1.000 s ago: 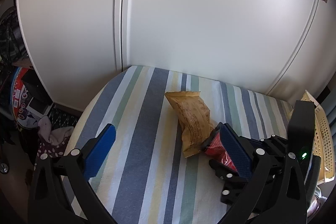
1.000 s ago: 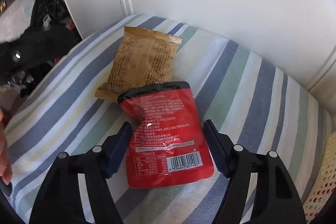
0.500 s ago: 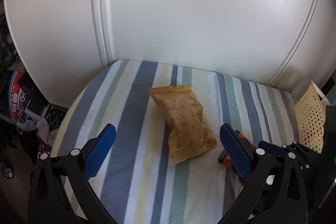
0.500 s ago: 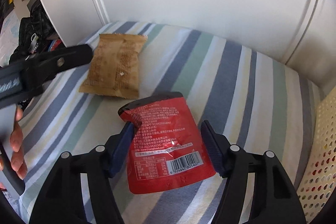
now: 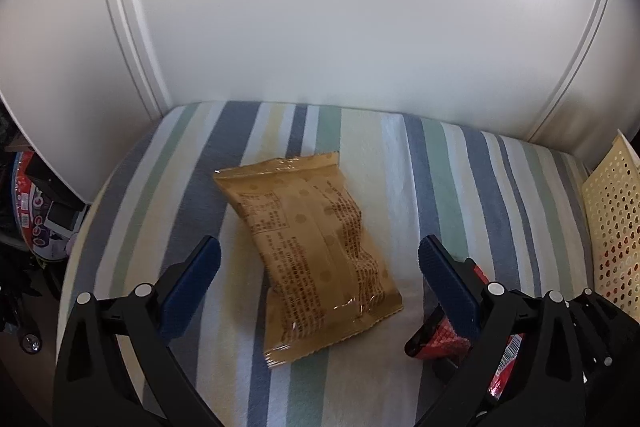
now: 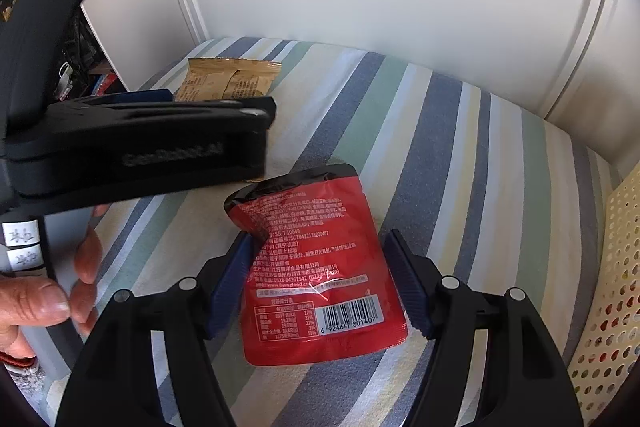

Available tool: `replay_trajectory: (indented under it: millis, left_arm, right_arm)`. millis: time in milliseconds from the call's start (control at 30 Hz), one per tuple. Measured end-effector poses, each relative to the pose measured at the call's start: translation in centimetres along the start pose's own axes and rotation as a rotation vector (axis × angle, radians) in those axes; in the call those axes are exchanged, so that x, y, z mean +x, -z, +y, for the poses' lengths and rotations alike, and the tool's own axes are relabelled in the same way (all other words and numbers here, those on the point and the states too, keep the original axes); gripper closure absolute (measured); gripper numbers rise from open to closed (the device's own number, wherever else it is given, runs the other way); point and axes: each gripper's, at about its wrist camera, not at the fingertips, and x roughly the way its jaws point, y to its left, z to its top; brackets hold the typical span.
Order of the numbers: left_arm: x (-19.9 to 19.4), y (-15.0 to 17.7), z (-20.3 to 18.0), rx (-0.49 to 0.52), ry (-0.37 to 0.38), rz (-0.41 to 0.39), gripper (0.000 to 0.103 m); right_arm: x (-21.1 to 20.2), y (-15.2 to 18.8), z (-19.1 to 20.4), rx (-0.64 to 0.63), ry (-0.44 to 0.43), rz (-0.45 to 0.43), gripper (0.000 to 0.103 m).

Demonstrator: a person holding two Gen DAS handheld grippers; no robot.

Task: Organize snacks
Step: 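Grasp the tan biscuit packet with the left tool while the right tool holds the red packet, then lift the tan packet with the left tool while the right tool carries the red packet toward the basket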

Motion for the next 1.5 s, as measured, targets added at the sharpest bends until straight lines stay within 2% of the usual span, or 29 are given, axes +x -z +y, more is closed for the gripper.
replay_trajectory:
  millis: [133,200,233,300,467,567,700,800,833,900,933,1000,1133,1200,1267,1400,1500]
  left_arm:
    - [0.8,0.0,0.1,-0.003,0.009,0.019,0.003]
    - [1.2,0.0,0.1,-0.004,0.017,0.028,0.014]
    - [1.5,0.0,0.2,-0.004,0.02,0.042,0.023]
    - [1.7,0.2,0.3,-0.006,0.018,0.046,0.026]
    - [1.5,0.2,0.6,-0.008,0.001,0.031,0.044]
    - [0.9,0.4,0.8,-0.02,0.012,0.016,0.048]
    - [0.0,0.9,0.6,-0.016,0.02,0.002,0.048]
    - [0.4,1.0,0.4,-0.001,0.001,0.02,0.045]
    - [0.4,1.0,0.3,0.004,-0.003,0.019,0.041]
    - [0.7,0.9,0.1,0.012,-0.023,0.031,0.02]
    - [1.1,0.5,0.2,0.012,-0.036,0.036,0.007]
    - [1.6,0.6,0.3,0.012,-0.064,0.048,0.005]
    - [1.9,0.5,0.5,0.008,-0.053,0.053,0.006]
    - [1.8,0.6,0.5,0.013,-0.058,0.046,0.014]
    - [1.4,0.6,0.8,0.011,-0.048,0.035,0.038]
    - [0.8,0.7,0.8,0.005,-0.039,0.018,0.046]
    - [-0.4,0.8,0.9,-0.023,0.012,-0.009,0.048]
  right_arm:
    - [0.0,0.1,0.1,-0.009,0.01,0.003,0.035]
    - [0.3,0.0,0.4,-0.017,0.017,0.004,0.035]
    - [0.3,0.0,0.4,-0.019,0.019,0.004,0.035]
    - [0.3,0.1,0.3,-0.019,0.019,0.002,0.035]
    - [-0.4,0.2,1.0,-0.051,0.065,-0.024,0.038]
    - [-1.2,0.3,1.2,-0.062,0.099,-0.054,0.042]
    - [-1.4,0.4,1.5,-0.078,0.107,-0.056,0.042]
    - [-1.4,0.3,1.5,-0.076,0.103,-0.053,0.041]
    - [-1.4,0.3,1.5,-0.079,0.103,-0.051,0.04]
    - [-1.3,0.3,1.6,-0.08,0.102,-0.05,0.04]
    - [-1.3,0.3,1.6,-0.079,0.101,-0.049,0.04]
    - [-1.2,0.4,1.7,-0.081,0.097,-0.044,0.039]
    - [-1.1,0.4,1.9,-0.088,0.097,-0.033,0.038]
    - [-0.9,0.4,1.9,-0.086,0.097,-0.025,0.038]
    - [-0.8,0.4,1.7,-0.081,0.094,-0.021,0.038]
    - [-1.0,0.5,1.6,-0.079,0.096,-0.025,0.041]
    - [-1.2,0.5,1.8,-0.089,0.107,-0.035,0.042]
